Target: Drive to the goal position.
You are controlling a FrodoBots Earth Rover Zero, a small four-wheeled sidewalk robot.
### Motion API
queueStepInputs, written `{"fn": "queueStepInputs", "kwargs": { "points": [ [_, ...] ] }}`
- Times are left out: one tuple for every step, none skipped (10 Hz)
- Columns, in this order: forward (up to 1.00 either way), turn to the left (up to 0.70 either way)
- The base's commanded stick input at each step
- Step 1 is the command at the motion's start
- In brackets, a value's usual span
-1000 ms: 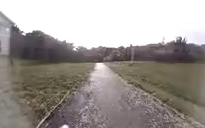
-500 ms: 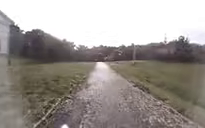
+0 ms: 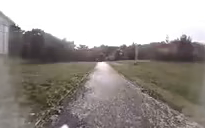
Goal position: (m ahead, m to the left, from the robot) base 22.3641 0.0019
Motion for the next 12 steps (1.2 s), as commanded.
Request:
{"fn": "queueStepInputs", "kwargs": {
  "points": [
    [1.0,0.0],
    [1.0,0.0],
    [1.0,0.0],
    [1.0,0.0],
    [1.0,0.0],
    [1.0,0.0],
    [1.0,0.0],
    [1.0,0.0],
    [1.0,0.0],
    [1.0,0.0],
    [1.0,0.0],
    [1.0,0.0]
  ]
}}
